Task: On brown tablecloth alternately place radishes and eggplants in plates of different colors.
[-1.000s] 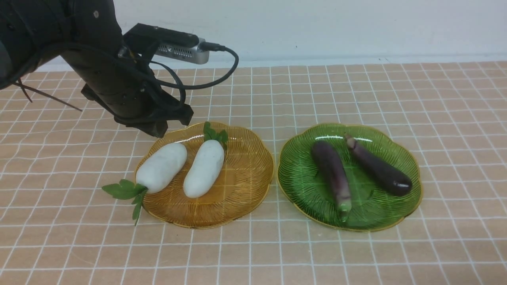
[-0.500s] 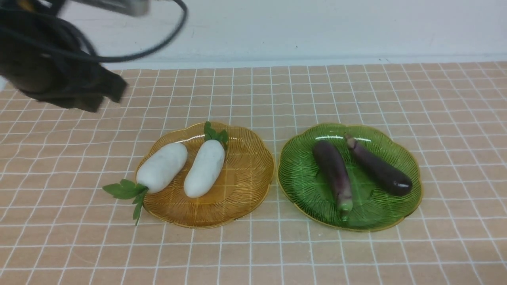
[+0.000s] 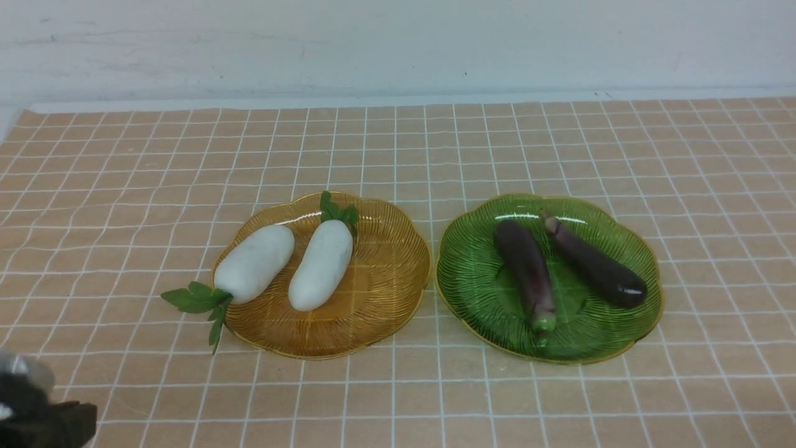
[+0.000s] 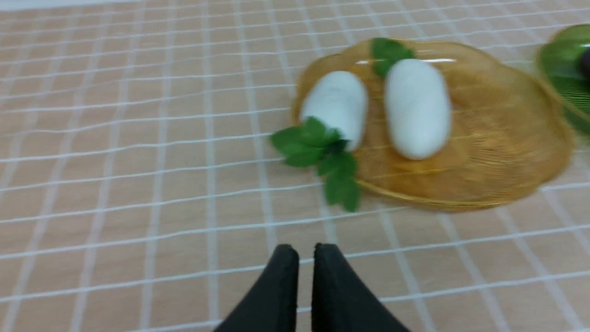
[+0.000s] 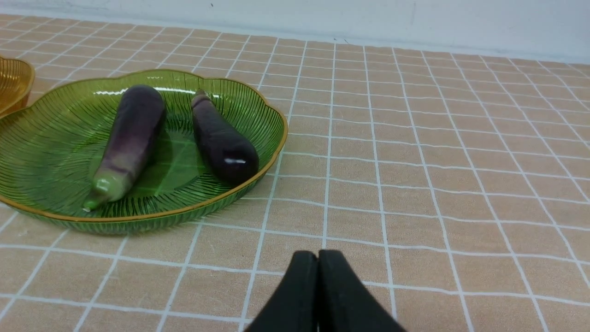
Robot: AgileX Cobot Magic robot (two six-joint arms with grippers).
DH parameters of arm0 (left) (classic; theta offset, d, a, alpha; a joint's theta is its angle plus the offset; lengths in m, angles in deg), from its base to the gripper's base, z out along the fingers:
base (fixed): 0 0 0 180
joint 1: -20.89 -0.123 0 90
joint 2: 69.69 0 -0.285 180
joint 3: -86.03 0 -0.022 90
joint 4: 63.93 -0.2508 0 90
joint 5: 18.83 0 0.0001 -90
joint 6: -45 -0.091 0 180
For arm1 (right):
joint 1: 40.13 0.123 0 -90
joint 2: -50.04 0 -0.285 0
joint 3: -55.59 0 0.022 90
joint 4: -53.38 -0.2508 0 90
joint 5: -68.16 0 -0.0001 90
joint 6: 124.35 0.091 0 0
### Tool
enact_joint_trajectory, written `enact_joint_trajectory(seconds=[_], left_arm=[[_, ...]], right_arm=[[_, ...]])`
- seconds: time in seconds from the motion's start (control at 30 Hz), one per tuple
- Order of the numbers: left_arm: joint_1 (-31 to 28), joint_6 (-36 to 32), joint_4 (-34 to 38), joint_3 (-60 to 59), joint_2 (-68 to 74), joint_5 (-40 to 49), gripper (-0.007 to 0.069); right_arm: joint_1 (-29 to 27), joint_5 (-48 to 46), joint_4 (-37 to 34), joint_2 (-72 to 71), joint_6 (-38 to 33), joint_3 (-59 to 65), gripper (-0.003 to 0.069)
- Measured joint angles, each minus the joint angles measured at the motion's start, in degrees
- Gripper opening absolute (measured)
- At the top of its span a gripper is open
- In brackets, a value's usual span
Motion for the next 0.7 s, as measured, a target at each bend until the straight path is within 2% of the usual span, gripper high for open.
enact_joint_trajectory(seconds=[0.2, 0.43, 0.7], left_arm=[[-4.66, -0.3, 0.44, -8.95, -9.54, -2.81, 0.0038], [-3.8, -0.37, 1.23, -12.02, -10.11, -5.23, 0.0038], [-2.7, -0.85, 1.23, -12.02, -10.11, -3.47, 0.0038]], right_arm=[[0.0, 0.0, 0.0, 0.0, 0.0, 0.0, -0.0015], [0.0, 0.0, 0.01, 0.0, 0.0, 0.0, -0.0015], [0.0, 0.0, 0.01, 0.0, 0.0, 0.0, -0.0015]])
